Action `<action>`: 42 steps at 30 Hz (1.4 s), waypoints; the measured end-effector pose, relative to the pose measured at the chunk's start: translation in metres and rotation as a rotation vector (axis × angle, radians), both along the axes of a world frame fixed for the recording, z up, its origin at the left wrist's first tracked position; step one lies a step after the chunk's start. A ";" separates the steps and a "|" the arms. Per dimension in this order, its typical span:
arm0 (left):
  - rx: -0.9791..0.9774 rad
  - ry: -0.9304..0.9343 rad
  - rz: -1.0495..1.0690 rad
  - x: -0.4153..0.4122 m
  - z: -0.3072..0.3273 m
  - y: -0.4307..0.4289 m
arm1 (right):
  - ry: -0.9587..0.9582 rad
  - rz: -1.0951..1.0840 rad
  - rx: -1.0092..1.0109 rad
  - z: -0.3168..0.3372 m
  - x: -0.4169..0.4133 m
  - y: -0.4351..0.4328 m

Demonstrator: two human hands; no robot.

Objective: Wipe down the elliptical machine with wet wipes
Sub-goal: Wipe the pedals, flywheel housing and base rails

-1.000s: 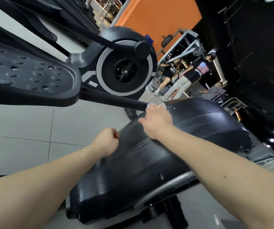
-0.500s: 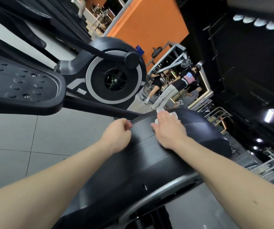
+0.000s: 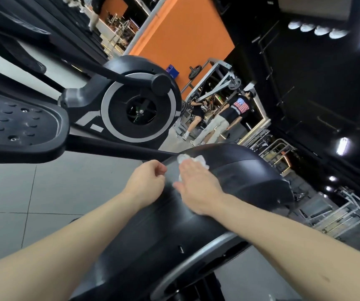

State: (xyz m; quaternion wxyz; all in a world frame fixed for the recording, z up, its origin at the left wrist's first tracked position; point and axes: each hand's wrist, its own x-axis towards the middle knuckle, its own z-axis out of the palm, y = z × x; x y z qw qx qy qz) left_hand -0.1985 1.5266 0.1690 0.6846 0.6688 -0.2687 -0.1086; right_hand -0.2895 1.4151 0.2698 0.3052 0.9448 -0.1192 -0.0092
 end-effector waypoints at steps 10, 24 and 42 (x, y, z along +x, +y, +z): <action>0.024 0.019 -0.007 0.003 -0.004 -0.001 | 0.010 0.023 0.000 0.006 0.001 -0.014; 0.018 0.024 -0.001 0.001 -0.004 0.003 | 0.018 -0.019 0.048 0.019 0.007 0.000; 0.043 0.014 -0.034 0.002 -0.013 -0.002 | -0.141 -0.168 -0.168 0.037 0.003 -0.036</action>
